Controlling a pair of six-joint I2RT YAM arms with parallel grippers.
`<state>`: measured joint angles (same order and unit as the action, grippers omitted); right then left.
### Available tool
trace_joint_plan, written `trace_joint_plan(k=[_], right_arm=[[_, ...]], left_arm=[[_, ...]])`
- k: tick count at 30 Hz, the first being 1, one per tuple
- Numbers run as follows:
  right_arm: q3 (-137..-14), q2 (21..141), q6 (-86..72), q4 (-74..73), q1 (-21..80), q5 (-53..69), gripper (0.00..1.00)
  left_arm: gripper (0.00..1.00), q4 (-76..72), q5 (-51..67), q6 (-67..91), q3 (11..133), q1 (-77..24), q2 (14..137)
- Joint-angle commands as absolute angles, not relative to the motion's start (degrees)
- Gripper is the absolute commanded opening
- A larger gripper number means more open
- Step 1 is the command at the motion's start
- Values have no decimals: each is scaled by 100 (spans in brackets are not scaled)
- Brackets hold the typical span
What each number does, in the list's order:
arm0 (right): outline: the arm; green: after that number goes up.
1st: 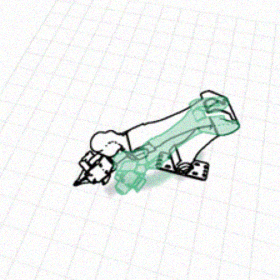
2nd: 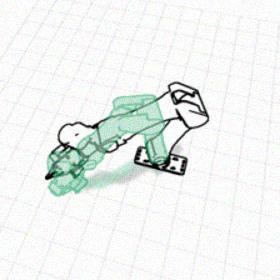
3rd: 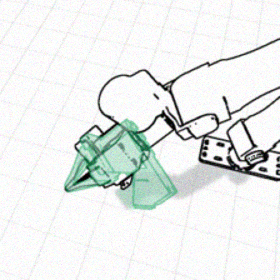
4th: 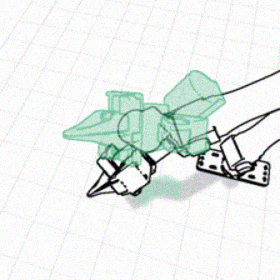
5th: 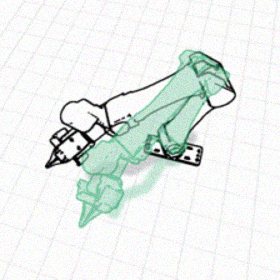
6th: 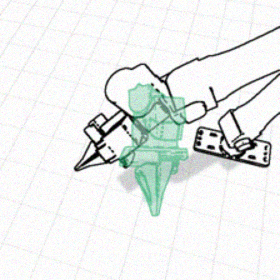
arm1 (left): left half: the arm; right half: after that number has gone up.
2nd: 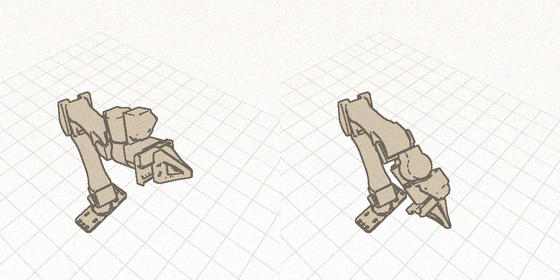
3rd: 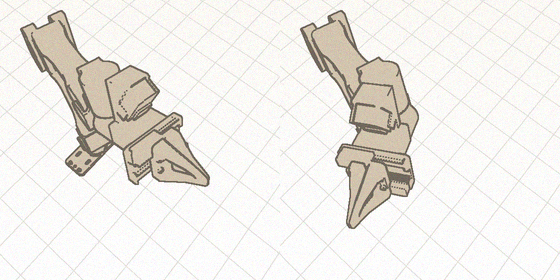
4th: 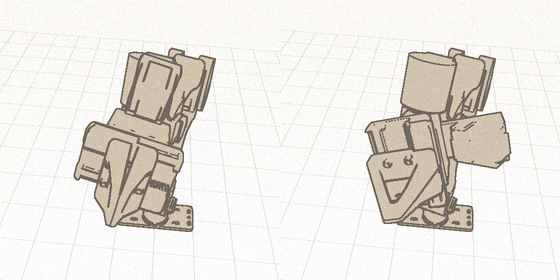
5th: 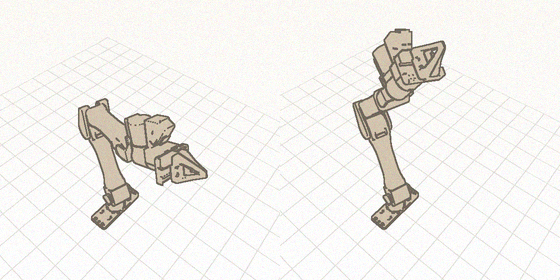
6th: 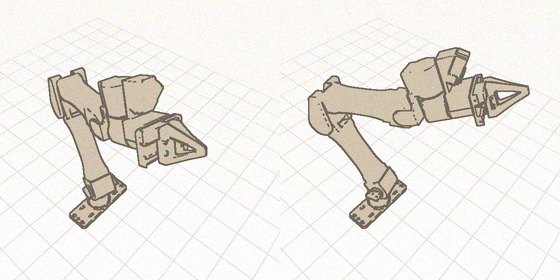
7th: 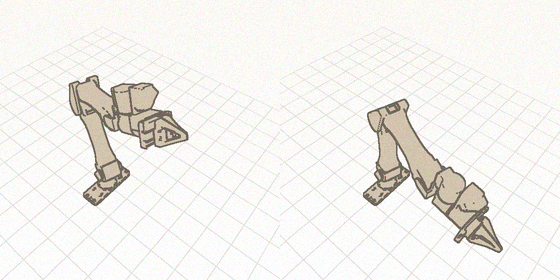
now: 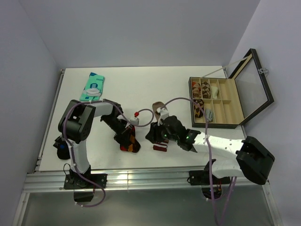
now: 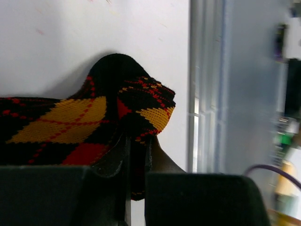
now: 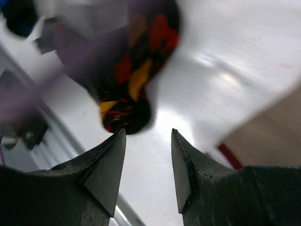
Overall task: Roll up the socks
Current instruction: Roll the sock at the center of the board.
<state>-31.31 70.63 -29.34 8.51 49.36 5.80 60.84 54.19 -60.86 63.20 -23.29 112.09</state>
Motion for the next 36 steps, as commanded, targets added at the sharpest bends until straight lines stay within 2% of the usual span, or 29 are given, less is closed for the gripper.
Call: trace_joint_plan(k=[1, 6, 14, 24, 36], right_arm=[[-3059, 7092, -2225, 1844, 5615, 290, 51], [-3067, 7488, -1951, 2521, 6064, 527, 57], [-3699, 8497, -1609, 2399, 6749, 290, 61], [-4201, 9148, -1389, 2400, 7294, -351, 68], [-4816, 9914, -967, 2004, 7690, -1063, 70]], left_arm=[[0, 6890, 4579, -6732, 6327, -2347, 11828], [0, 6961, 4395, -6724, 6372, -2347, 12076], [0, 6908, 4359, -6680, 6398, -2347, 12199], [0, 6891, 4359, -6618, 6495, -2347, 12278], [0, 6952, 4395, -6601, 6557, -2347, 12340]])
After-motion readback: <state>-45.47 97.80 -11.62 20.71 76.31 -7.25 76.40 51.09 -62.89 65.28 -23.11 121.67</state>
